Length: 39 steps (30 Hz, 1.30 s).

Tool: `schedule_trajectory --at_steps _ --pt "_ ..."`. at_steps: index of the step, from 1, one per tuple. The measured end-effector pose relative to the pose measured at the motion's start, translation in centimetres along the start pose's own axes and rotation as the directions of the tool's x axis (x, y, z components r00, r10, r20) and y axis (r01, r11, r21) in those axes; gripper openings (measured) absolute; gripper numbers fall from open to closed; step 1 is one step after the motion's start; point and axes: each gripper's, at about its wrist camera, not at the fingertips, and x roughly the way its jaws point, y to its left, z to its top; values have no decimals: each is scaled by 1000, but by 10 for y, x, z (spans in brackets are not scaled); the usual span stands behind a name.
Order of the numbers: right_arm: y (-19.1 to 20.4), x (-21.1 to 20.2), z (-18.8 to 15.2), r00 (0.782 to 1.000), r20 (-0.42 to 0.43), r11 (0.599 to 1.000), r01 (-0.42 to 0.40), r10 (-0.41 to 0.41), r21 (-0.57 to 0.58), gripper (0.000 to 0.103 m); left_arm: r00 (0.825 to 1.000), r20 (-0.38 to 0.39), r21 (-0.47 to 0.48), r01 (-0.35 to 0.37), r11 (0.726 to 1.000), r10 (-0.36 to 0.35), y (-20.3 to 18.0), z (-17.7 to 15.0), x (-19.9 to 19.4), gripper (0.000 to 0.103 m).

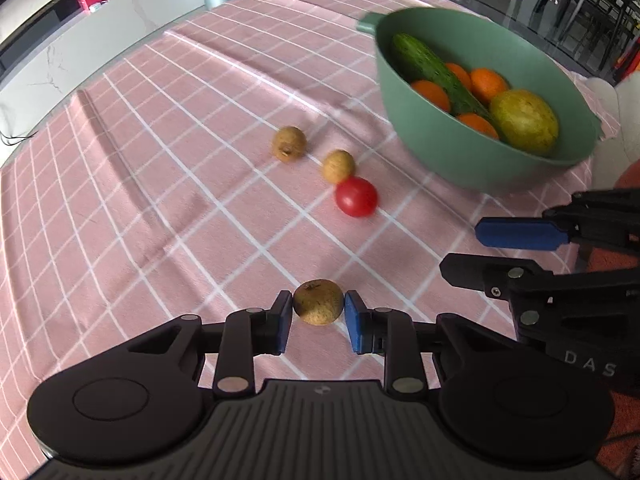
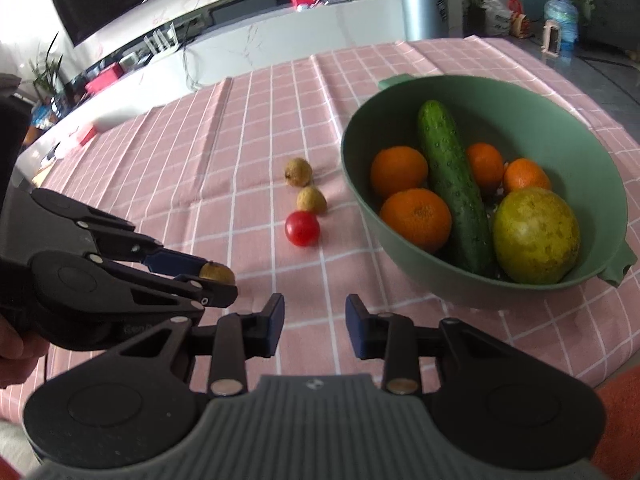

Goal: Organize fruits
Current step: 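Lower the right tool onto the red cherry tomato and grasp it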

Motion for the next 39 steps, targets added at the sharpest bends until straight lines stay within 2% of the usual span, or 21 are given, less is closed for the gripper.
schedule_trajectory --at_steps 7,22,27,31,39 --pt "21 15 6 993 85 996 84 -87 37 31 999 34 -28 -15 1000 16 18 13 0 31" --pt "44 49 18 971 137 981 192 -196 40 31 997 81 -105 10 994 -2 49 9 6 31" --pt "44 56 21 972 113 979 200 -204 46 30 996 85 -104 19 994 -10 51 8 7 31" --pt "45 57 22 974 110 980 195 -198 36 18 996 92 -106 22 994 -12 51 7 6 31" --pt "41 50 19 983 89 987 158 -160 28 18 995 103 -100 15 995 -5 45 6 -1 31"
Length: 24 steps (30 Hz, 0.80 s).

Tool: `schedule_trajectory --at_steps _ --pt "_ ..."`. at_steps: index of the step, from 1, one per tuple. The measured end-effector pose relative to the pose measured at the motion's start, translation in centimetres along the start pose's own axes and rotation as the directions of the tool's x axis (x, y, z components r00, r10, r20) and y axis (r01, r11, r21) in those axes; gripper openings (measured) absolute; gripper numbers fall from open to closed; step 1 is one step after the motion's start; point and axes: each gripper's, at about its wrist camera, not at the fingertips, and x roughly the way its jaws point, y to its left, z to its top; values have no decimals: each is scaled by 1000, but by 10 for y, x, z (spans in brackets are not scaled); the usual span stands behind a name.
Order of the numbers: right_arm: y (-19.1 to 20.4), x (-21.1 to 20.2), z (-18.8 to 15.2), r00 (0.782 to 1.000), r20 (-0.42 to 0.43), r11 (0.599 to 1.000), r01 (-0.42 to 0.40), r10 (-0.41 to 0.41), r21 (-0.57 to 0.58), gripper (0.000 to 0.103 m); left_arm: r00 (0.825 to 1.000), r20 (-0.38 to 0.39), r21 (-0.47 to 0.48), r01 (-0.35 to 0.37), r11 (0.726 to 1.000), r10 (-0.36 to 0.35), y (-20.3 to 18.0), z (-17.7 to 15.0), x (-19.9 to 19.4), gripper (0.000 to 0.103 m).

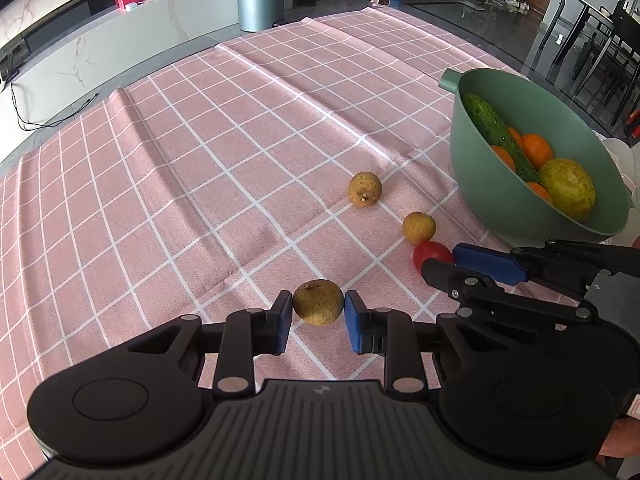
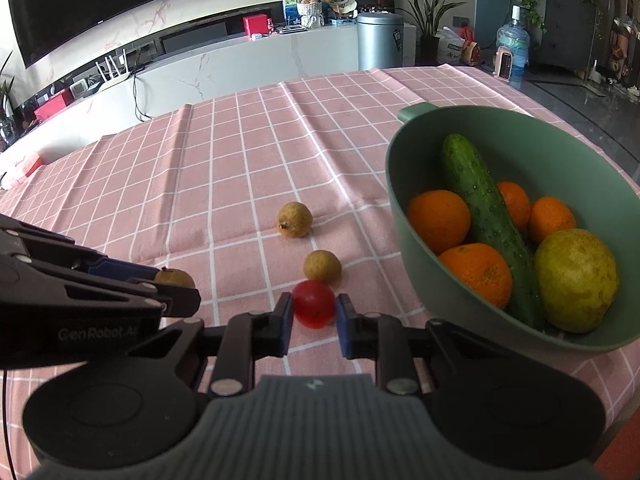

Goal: Organize fruits
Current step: 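Lower the right tool onto the red cherry tomato and grasp it, then drop the longan into the colander while the right tool drops the tomato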

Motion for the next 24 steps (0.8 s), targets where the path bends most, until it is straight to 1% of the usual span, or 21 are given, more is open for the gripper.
schedule_trajectory --at_steps 6,12,18,24 --pt "-8 -19 -8 997 -46 998 -64 64 -15 17 1000 10 12 15 1000 -15 -13 -2 -8 31" --pt "-20 -47 -13 992 -61 992 -117 114 -51 16 999 24 24 38 999 -39 -30 -6 -22 31" --pt "-41 -89 -24 989 -6 984 -145 145 -105 16 997 48 13 63 998 -63 -47 -9 -37 31" --pt "-70 -120 -27 986 49 984 -152 157 -94 16 992 80 15 99 995 -100 -71 -4 -54 31"
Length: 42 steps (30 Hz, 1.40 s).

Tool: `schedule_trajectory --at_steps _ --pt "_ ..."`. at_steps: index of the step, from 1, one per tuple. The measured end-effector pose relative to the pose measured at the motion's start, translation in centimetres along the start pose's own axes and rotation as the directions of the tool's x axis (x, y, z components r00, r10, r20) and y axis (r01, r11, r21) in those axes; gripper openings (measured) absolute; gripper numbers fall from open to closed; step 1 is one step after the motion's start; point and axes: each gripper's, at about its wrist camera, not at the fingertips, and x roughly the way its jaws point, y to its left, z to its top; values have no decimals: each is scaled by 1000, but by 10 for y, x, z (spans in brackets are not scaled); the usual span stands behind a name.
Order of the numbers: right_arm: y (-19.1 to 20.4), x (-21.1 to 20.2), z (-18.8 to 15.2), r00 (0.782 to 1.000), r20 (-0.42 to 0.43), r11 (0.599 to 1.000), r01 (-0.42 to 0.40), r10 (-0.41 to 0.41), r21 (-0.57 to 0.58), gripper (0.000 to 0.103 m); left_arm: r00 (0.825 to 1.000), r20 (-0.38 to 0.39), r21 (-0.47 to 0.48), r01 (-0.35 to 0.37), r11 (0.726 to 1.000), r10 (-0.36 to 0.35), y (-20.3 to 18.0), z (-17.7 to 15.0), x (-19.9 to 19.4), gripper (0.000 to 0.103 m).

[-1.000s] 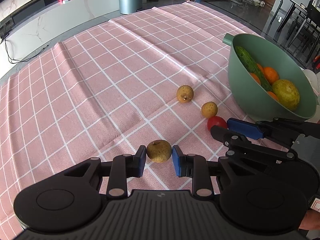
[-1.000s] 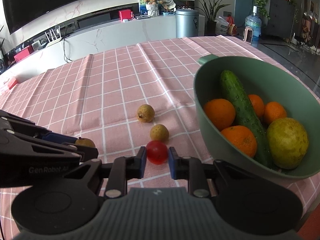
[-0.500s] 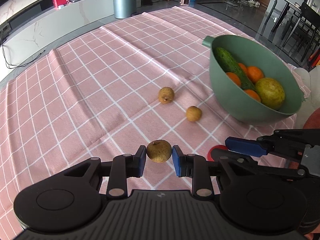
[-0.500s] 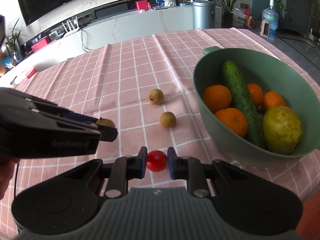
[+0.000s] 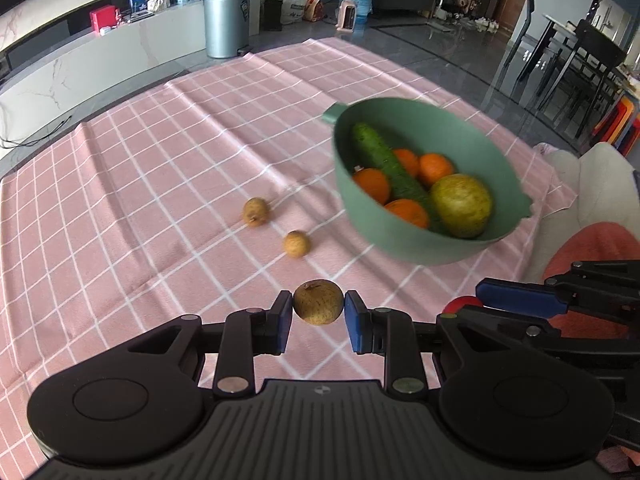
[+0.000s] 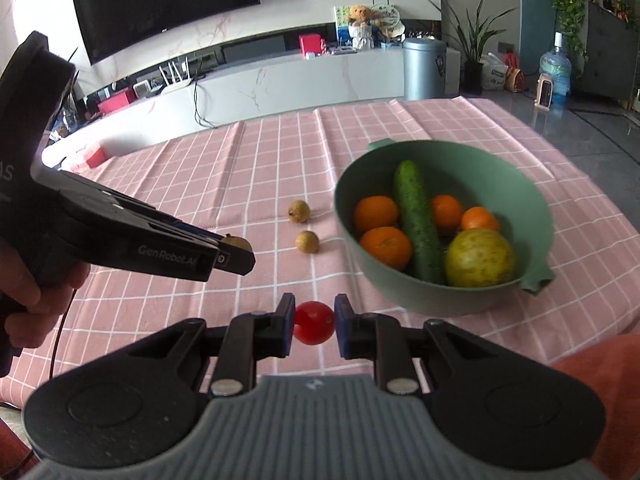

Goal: Organize fruits
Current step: 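Drop the longan into the colander while the right tool drops the tomato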

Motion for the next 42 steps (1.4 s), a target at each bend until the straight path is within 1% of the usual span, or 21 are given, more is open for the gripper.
schedule_trajectory --at_steps 3,9,14,18,20,24,25,26,29,32,36,38,41,42 --pt "-15 -14 2 999 32 1000 6 -7 15 16 999 17 14 30 999 -31 -17 7 -5 31" --pt "-45 -31 9 997 78 998 12 -17 56 16 999 30 53 35 998 -37 -44 17 -7 31" --pt "-57 -31 13 995 96 997 -14 6 79 16 1000 12 67 15 998 -16 -49 21 0 31" --pt "-57 -28 12 993 115 999 12 -16 38 16 1000 18 53 4 999 -5 -45 26 0 31" --pt "-62 -23 15 993 109 999 32 -37 42 16 1000 28 43 12 999 -13 -44 31 2 31" --pt "-79 -13 22 993 105 995 45 -55 91 16 998 38 53 41 998 -43 -49 45 13 31" --pt "-82 -11 24 993 105 994 50 -60 99 13 998 37 59 50 997 -52 -52 48 17 31" --pt "-84 -7 27 993 103 993 51 -62 107 8 998 35 65 58 996 -60 -55 50 20 31" --pt "-90 2 32 994 93 991 41 -54 131 8 997 22 88 67 994 -69 -60 55 31 31" --pt "-92 12 33 998 65 989 17 -26 146 8 998 -2 102 68 992 -68 -62 57 40 31" --pt "-101 15 31 997 61 981 31 -44 189 9 997 -28 121 79 989 -76 -61 56 45 31" --pt "-110 13 31 996 62 972 41 -57 230 12 996 -43 128 84 988 -79 -63 56 48 31" --pt "-122 12 32 994 54 963 80 -97 259 15 993 -66 128 102 987 -95 -65 57 54 31" --pt "-125 12 32 994 49 960 83 -99 267 15 992 -76 123 113 986 -104 -66 58 57 31"
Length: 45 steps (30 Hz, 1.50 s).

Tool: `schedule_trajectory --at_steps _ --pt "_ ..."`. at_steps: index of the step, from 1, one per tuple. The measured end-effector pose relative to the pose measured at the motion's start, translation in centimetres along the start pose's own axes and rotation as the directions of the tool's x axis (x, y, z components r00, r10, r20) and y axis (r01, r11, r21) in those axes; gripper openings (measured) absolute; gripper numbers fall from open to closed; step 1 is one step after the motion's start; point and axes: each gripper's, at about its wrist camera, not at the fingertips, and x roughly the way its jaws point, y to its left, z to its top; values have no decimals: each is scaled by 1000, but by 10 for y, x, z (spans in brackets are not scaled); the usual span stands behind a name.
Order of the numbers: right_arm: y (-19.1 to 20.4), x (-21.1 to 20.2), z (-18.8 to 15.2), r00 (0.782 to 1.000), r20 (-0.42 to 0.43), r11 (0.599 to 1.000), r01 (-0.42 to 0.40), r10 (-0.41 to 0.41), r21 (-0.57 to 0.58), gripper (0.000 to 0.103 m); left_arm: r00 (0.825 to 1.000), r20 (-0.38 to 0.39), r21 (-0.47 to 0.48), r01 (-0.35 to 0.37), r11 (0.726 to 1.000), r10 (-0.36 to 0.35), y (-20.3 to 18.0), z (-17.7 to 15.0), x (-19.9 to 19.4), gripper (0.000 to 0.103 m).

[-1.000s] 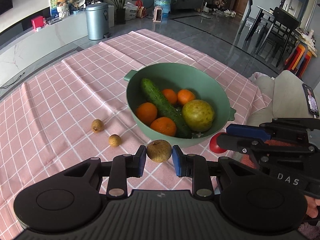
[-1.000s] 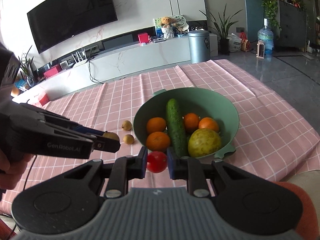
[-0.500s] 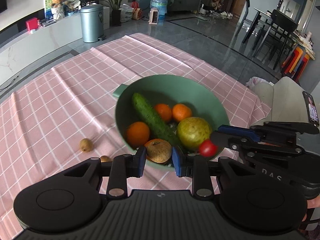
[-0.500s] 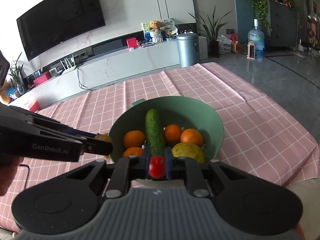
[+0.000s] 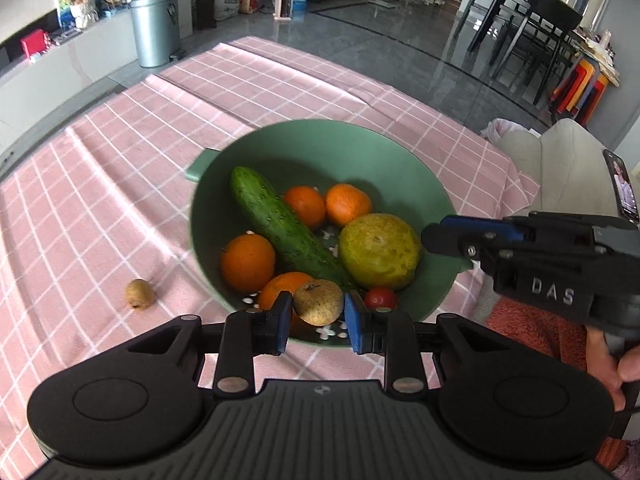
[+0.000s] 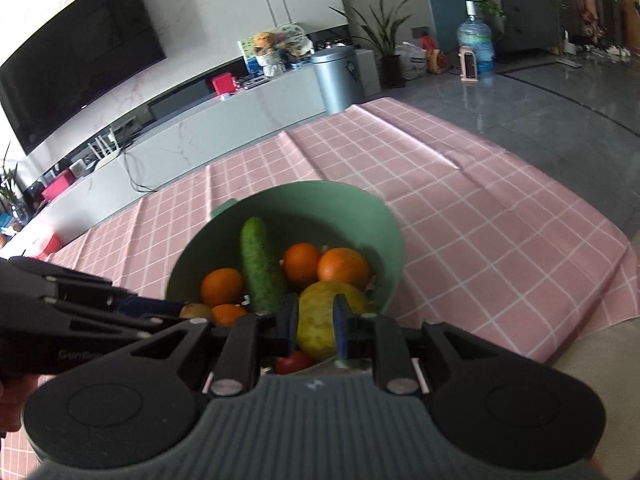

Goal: Organize fruits
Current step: 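Drop the longan into the colander while the right tool drops the tomato, then move both tools back to the two remaining longans and grasp one with the right tool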

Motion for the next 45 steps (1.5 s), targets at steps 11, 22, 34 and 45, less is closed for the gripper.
schedule_trajectory --at_steps 11,22,34,45 --pt "-11 9 -2 999 -28 998 -38 39 48 16 991 -134 21 24 999 -21 -14 12 25 32" --pt "-16 8 -5 998 -19 997 -64 65 42 16 977 -205 -71 50 996 -64 -5 18 33 35" --pt "-18 7 -5 996 -12 996 -82 83 38 18 983 -185 -69 -9 998 -4 -14 20 19 48" --pt "-1 -13 -9 994 9 994 -104 104 -40 31 996 -66 -2 -61 998 60 -22 9 -28 48"
